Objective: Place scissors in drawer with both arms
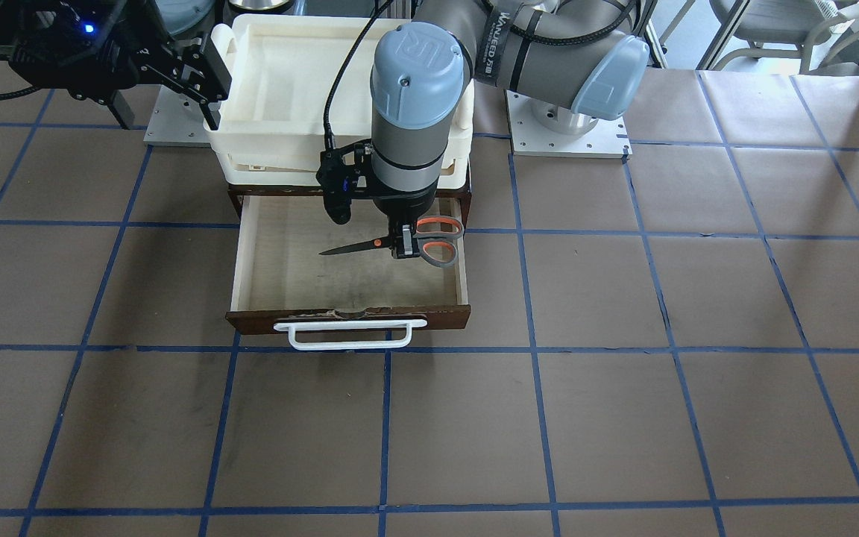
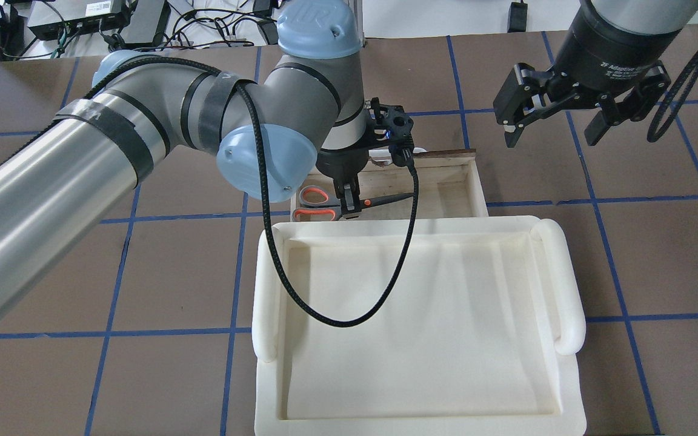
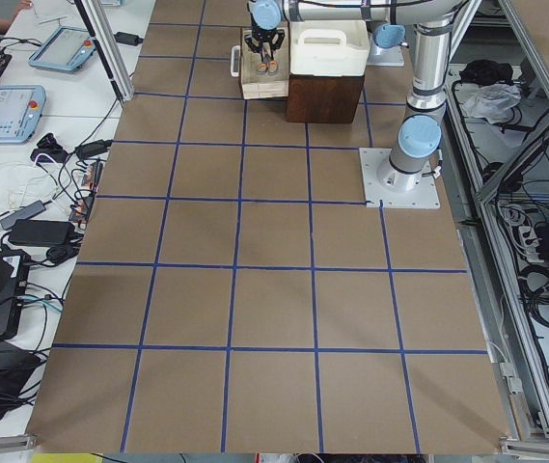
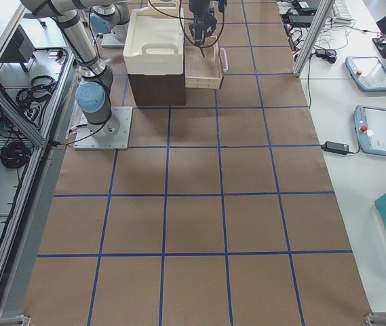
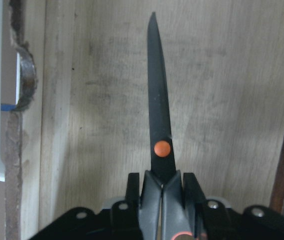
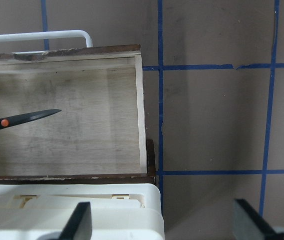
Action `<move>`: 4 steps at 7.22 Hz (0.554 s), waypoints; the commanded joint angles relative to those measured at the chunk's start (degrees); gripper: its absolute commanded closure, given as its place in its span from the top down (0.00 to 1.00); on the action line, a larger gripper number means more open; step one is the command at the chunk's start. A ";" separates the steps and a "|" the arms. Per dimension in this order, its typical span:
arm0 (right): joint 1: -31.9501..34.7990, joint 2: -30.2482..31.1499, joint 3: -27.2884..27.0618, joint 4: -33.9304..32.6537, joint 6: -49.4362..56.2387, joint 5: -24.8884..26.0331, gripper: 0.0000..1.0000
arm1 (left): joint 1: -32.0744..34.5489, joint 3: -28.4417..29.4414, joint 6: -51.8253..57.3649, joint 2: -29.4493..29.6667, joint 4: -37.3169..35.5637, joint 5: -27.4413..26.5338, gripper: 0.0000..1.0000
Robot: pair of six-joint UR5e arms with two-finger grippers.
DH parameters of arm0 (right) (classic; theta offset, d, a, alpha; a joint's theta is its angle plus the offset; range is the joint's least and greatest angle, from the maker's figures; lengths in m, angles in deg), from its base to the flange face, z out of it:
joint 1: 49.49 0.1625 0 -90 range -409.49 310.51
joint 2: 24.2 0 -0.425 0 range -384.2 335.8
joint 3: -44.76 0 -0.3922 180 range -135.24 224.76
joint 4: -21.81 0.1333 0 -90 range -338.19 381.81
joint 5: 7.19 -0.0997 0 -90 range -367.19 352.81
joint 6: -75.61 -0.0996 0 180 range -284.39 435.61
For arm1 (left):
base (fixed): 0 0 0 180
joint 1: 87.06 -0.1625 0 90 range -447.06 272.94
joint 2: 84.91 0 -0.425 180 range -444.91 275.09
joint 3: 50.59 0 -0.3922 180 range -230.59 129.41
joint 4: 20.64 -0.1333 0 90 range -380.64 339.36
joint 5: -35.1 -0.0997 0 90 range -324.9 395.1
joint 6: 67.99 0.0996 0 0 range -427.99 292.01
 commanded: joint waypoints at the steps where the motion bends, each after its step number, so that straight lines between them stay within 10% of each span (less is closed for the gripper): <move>1: 0.05 -0.02 -0.33 -0.07 0.01 0.11 1.00 | 1.63 -0.24 -1.74 1.42 -2.16 0.08 0.00; 4: 0.05 -0.02 -0.33 -0.07 0.01 0.11 1.00 | 1.72 -0.59 -1.93 3.35 -4.29 -0.01 0.00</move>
